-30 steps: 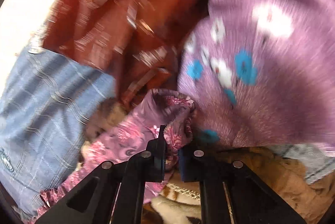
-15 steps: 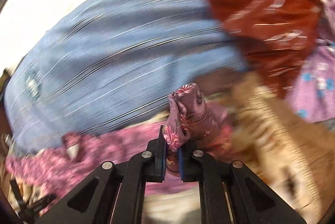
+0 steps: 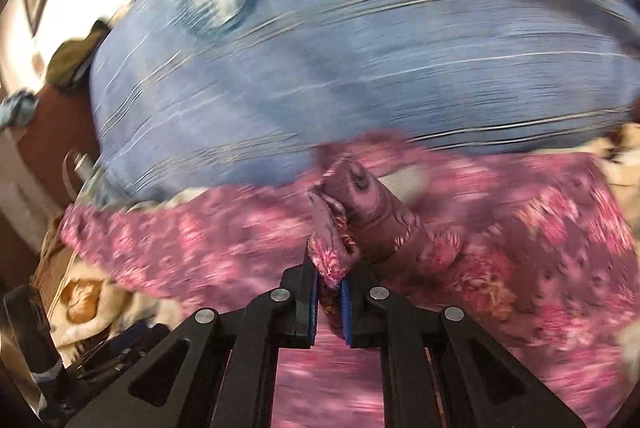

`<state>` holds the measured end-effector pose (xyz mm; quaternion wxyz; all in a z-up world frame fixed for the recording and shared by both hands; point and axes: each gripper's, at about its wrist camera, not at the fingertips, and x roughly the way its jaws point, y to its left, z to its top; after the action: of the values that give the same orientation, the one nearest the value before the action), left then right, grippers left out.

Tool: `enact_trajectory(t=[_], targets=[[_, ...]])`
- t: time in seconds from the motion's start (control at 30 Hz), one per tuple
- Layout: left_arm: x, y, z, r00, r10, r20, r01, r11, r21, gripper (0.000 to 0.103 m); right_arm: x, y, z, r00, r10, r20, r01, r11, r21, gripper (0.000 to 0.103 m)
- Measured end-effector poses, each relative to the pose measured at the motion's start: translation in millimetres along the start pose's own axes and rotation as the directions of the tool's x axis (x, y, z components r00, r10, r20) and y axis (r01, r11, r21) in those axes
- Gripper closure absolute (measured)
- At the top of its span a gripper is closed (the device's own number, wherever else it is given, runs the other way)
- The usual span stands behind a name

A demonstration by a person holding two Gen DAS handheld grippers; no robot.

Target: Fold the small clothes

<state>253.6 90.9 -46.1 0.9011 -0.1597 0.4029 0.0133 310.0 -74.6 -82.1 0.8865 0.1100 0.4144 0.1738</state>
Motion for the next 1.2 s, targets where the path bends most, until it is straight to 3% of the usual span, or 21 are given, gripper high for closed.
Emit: enact_trajectory(t=[0.07,0.17,0.23,0.37,0.43,0.5,0.57,0.67,0.77,0.8,0.93,0.97,1.0,1.03,1.1,1.2], targets=[[-3.4,12.5,3.7,1.000,0.005,0.014,-0.004,0.999,-0.036,0.036,16.0,28.0,-7.0,0.999,0.024,-0.023,-0.024,0.999,-0.029,0.094],[-7.7,30.8,8.6,1.000,0.002,0.026,0.001,0.996,-0.092,0.036,46.7,63.0,-16.8,0.988,0.105,-0.110,-0.108,0.994,-0.021,0.085],[-9.3,40.9,11.0,1.000,-0.007,0.029,0.011,0.991,-0.131,0.036,69.5,80.3,-26.8,0.979,0.073,-0.191,-0.083,0.995,-0.047,0.077],[-5.5,48.0,13.1,0.999,-0.039,0.014,0.041,0.983,-0.180,0.036,81.6,92.4,-42.4,0.957,0.032,-0.287,-0.060,0.994,-0.088,0.076],[-2.7,45.0,12.5,0.999,-0.051,0.005,0.051,0.982,-0.182,0.036,51.2,78.0,-43.2,0.960,0.110,-0.257,-0.125,0.991,-0.043,0.073],[2.5,39.5,12.5,0.997,-0.072,-0.009,0.069,0.982,-0.177,0.036,10.8,45.8,-44.4,0.969,0.164,-0.187,-0.162,0.986,0.028,0.050],[10.0,29.1,11.6,0.995,-0.095,-0.029,0.089,0.983,-0.163,0.035,-20.1,9.7,-47.8,0.980,0.163,-0.114,-0.151,0.983,0.106,0.038],[25.0,6.6,11.5,0.990,-0.125,-0.072,0.115,0.986,-0.124,0.035,-64.1,-68.2,-61.4,0.994,0.107,-0.030,-0.094,0.951,0.294,0.037],[47.3,-16.0,12.4,0.977,-0.170,-0.126,0.157,0.982,-0.105,0.034,-87.6,-132.0,-75.8,0.997,0.067,0.025,-0.071,0.878,0.473,0.037],[55.6,-19.0,13.7,0.973,-0.179,-0.144,0.164,0.980,-0.109,0.033,-93.0,-157.1,-83.7,0.997,0.070,0.041,-0.081,0.827,0.556,0.037],[93.5,-25.9,15.5,0.947,-0.234,-0.222,0.194,0.963,-0.187,0.036,-86.3,-203.5,-93.9,0.979,0.182,0.092,-0.193,0.681,0.706,0.037],[99.4,-27.5,17.4,0.945,-0.230,-0.234,0.187,0.963,-0.193,0.049,-80.8,-208.6,-95.3,0.972,0.210,0.103,-0.218,0.652,0.726,0.037],[103.7,-28.7,22.4,0.944,-0.230,-0.238,0.187,0.964,-0.191,0.080,-72.0,-212.3,-97.2,0.962,0.246,0.122,-0.251,0.611,0.751,0.036],[106.1,-29.7,26.9,0.944,-0.221,-0.245,0.178,0.966,-0.186,0.089,-63.3,-209.4,-99.2,0.956,0.263,0.134,-0.268,0.583,0.767,0.036],[106.1,-27.1,37.6,0.950,-0.206,-0.236,0.160,0.966,-0.203,0.089,-50.6,-217.1,-103.5,0.947,0.277,0.165,-0.288,0.498,0.818,0.035],[95.7,-24.0,50.8,0.964,-0.177,-0.196,0.135,0.969,-0.207,0.089,-42.8,-228.0,-113.2,0.952,0.214,0.220,-0.288,0.371,0.883,0.039]])
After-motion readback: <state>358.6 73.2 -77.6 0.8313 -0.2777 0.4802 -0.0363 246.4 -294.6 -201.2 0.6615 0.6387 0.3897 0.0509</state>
